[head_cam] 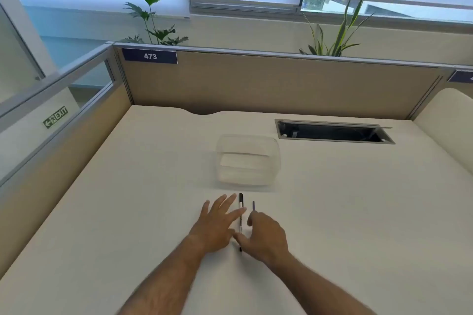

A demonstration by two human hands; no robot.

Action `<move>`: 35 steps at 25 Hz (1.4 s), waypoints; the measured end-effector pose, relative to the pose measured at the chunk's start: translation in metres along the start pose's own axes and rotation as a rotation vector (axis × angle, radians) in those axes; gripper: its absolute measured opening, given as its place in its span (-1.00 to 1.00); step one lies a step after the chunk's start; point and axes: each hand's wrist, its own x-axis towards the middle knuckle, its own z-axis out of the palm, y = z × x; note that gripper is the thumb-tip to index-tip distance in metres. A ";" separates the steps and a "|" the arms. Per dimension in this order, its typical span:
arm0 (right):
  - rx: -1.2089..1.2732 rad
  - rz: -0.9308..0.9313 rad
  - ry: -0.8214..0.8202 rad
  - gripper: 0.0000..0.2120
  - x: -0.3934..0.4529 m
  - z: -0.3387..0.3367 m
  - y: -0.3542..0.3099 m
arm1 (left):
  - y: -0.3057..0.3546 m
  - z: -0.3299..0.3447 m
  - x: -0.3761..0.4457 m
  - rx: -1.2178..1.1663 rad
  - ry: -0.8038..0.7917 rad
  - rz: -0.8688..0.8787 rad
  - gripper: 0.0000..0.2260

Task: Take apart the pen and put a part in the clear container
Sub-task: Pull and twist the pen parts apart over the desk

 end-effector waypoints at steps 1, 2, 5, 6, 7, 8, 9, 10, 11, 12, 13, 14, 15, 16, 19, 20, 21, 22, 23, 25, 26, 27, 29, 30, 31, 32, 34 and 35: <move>0.024 0.034 -0.066 -0.55 -0.002 0.002 0.000 | 0.000 0.002 -0.002 0.010 -0.008 0.016 -0.46; 0.033 0.066 -0.105 -0.62 -0.003 0.004 -0.002 | 0.000 0.003 -0.002 0.019 -0.017 0.018 -0.50; 0.068 0.127 -0.205 -0.77 -0.004 0.007 -0.001 | 0.003 0.008 -0.005 0.049 0.017 0.024 -0.61; 0.068 0.126 -0.218 -0.78 -0.002 0.007 -0.001 | 0.003 0.009 -0.005 0.058 0.030 0.032 -0.65; 0.052 0.114 -0.227 -0.78 0.000 0.006 0.000 | 0.003 0.009 -0.005 0.056 0.038 0.031 -0.69; 0.031 0.093 -0.236 -0.77 0.003 0.006 0.001 | 0.003 0.009 -0.006 0.060 0.058 0.033 -0.73; 0.006 0.063 -0.247 -0.76 0.004 0.004 0.001 | 0.005 0.009 -0.007 0.054 0.078 0.052 -0.76; -0.019 0.023 -0.255 -0.74 0.006 0.001 0.002 | 0.007 0.007 -0.008 0.064 0.093 0.084 -0.79; -0.034 -0.013 -0.258 -0.74 0.009 -0.004 0.004 | 0.008 0.004 -0.008 0.084 0.132 0.114 -0.82; -0.040 -0.048 -0.256 -0.75 0.012 -0.008 0.007 | 0.010 0.001 -0.007 0.102 0.182 0.136 -0.84; -0.034 -0.072 -0.260 -0.76 0.015 -0.016 0.009 | 0.011 -0.002 -0.007 0.114 0.213 0.151 -0.85; -0.022 -0.096 -0.267 -0.79 0.019 -0.023 0.012 | 0.011 -0.004 -0.006 0.112 0.241 0.164 -0.87; -0.014 -0.122 -0.278 -0.81 0.022 -0.030 0.014 | 0.012 -0.006 -0.005 0.079 0.253 0.171 -0.91; -0.007 -0.147 -0.288 -0.82 0.026 -0.036 0.018 | 0.015 -0.009 -0.004 0.028 0.261 0.151 -0.91; -0.019 -0.183 -0.330 -0.84 0.036 -0.054 0.027 | 0.020 -0.016 -0.002 -0.016 0.287 0.135 -0.88; -0.023 -0.192 -0.338 -0.85 0.039 -0.057 0.030 | 0.022 -0.019 -0.003 -0.009 0.332 0.155 -0.92; -0.031 -0.198 -0.345 -0.85 0.041 -0.060 0.032 | 0.024 -0.020 -0.003 0.000 0.357 0.170 -0.96; -0.037 -0.202 -0.351 -0.84 0.044 -0.062 0.034 | 0.027 -0.022 -0.003 0.010 0.372 0.180 -0.97; -0.042 -0.200 -0.361 -0.83 0.045 -0.064 0.035 | 0.029 -0.023 -0.002 0.021 0.383 0.186 -0.94; -0.048 -0.193 -0.388 -0.82 0.048 -0.065 0.037 | 0.029 -0.023 -0.001 0.034 0.404 0.196 -0.89; -0.050 -0.190 -0.401 -0.82 0.050 -0.066 0.037 | 0.030 -0.023 -0.001 0.044 0.402 0.204 -0.89; -0.052 -0.190 -0.414 -0.82 0.051 -0.066 0.038 | 0.030 -0.023 0.000 0.058 0.400 0.210 -0.88; -0.057 -0.191 -0.430 -0.82 0.054 -0.067 0.041 | 0.032 -0.024 0.001 0.076 0.413 0.212 -0.89; -0.062 -0.192 -0.430 -0.82 0.055 -0.068 0.041 | 0.033 -0.025 0.001 0.072 0.415 0.209 -0.90; -0.071 -0.195 -0.423 -0.82 0.056 -0.068 0.042 | 0.034 -0.026 0.002 0.067 0.413 0.209 -0.91; -0.082 -0.204 -0.409 -0.82 0.057 -0.069 0.043 | 0.034 -0.027 0.002 0.066 0.415 0.211 -0.92; -0.104 -0.239 -0.353 -0.82 0.058 -0.070 0.044 | 0.034 -0.028 0.004 0.074 0.427 0.206 -0.92; -0.114 -0.263 -0.315 -0.81 0.058 -0.069 0.044 | 0.034 -0.029 0.004 0.075 0.428 0.196 -0.91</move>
